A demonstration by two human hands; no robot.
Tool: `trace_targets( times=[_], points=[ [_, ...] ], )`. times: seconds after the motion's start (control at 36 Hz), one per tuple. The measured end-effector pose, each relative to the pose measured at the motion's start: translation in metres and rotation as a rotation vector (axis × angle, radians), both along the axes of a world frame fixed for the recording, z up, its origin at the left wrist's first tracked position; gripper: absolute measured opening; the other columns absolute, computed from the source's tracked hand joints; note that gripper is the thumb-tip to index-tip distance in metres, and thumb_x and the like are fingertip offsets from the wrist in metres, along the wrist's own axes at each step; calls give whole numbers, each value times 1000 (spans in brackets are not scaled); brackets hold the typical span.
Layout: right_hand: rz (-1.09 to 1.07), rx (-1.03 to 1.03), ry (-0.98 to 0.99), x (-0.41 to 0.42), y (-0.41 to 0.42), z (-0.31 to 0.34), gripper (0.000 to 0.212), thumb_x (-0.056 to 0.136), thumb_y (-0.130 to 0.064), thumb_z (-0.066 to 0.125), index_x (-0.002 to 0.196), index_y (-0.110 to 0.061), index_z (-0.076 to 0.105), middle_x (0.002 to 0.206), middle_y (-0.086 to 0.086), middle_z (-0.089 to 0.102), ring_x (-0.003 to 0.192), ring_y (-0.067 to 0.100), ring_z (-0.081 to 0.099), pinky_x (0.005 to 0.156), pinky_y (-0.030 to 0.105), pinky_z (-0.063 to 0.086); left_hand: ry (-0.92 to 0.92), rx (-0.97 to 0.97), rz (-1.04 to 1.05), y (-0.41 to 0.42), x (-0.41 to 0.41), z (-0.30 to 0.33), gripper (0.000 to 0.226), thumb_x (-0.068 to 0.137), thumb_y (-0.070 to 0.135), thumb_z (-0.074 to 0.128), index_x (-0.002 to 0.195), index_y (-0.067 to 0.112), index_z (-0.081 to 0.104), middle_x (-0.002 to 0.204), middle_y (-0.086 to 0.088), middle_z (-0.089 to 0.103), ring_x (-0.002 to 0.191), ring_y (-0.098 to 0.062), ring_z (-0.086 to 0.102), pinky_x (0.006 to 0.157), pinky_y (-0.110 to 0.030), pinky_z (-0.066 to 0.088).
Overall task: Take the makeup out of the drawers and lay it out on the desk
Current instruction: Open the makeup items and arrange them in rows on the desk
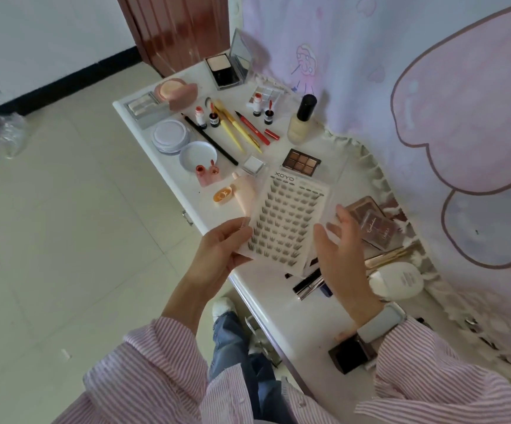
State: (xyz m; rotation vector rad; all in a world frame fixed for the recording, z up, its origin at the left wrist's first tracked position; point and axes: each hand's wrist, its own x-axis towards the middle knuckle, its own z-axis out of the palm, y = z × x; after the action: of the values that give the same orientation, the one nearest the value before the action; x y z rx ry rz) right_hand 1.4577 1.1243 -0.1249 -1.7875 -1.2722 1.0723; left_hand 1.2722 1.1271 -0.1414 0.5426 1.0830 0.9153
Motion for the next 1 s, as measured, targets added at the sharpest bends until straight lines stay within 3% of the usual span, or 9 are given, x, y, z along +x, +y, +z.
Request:
trace_targets(
  times=[0.08,0.22,0.33,0.44,0.58,0.67,0.72,0.81,1.0],
  points=[
    [-13,-135,291,-12,9,3,34,98,-15,42,131,-15,43,110,-8,60,88,-5,61,63,12,52,17,65,-23,-9,-6,4,34,85,12,58,118,2,57,104,-12,68,97,-28,65,82,-35,55],
    [27,-248,481,-27,13,-3,30,100,-15,34,120,-27,53,109,2,65,98,14,63,85,37,54,-36,149,-31,-18,-9,12,44,89,38,54,120,6,56,112,-11,65,101,-25,63,78,-33,53],
    [165,-249,407,-38,7,-4,49,96,-28,45,142,-26,29,122,2,57,108,13,58,86,30,50,-9,141,-38,-19,-6,16,46,89,38,56,127,13,52,114,-14,63,104,-29,62,78,-35,53],
    [280,-243,421,-45,-1,-1,55,90,-35,52,139,-36,27,116,-12,54,110,4,53,80,20,45,-70,111,-10,-21,-5,12,43,91,29,53,131,14,48,117,-12,63,107,-30,62,77,-37,54],
    [364,-267,384,-47,-2,3,39,92,-32,49,126,-44,34,100,-26,51,87,-12,53,62,2,45,-154,106,-4,-22,-8,12,49,84,27,57,131,21,46,114,-7,65,106,-30,62,75,-36,54],
    [399,-262,372,-48,-1,4,33,89,-27,56,111,-46,43,102,-20,56,86,-17,56,66,6,48,-157,101,-3,-22,-11,11,61,77,34,62,134,23,44,118,-12,63,109,-32,61,81,-43,54],
    [366,-253,323,-48,1,3,48,84,-29,62,126,-40,41,119,-10,54,104,-8,53,78,16,51,-149,107,-15,-21,-13,10,58,82,37,55,136,22,42,125,-16,58,114,-35,57,89,-51,50],
    [263,-179,181,-47,4,-1,56,84,-24,65,133,-29,39,128,-3,46,112,7,48,68,10,46,-97,75,23,-20,-16,10,45,96,38,33,133,15,46,125,-15,58,116,-33,56,92,-47,49],
    [153,-115,269,-34,7,-2,40,90,-10,56,129,-16,52,103,1,60,89,10,62,73,20,56,-29,62,119,-15,-35,4,39,101,13,26,130,24,51,112,-8,66,96,-21,66,68,-32,55]
  ],
)
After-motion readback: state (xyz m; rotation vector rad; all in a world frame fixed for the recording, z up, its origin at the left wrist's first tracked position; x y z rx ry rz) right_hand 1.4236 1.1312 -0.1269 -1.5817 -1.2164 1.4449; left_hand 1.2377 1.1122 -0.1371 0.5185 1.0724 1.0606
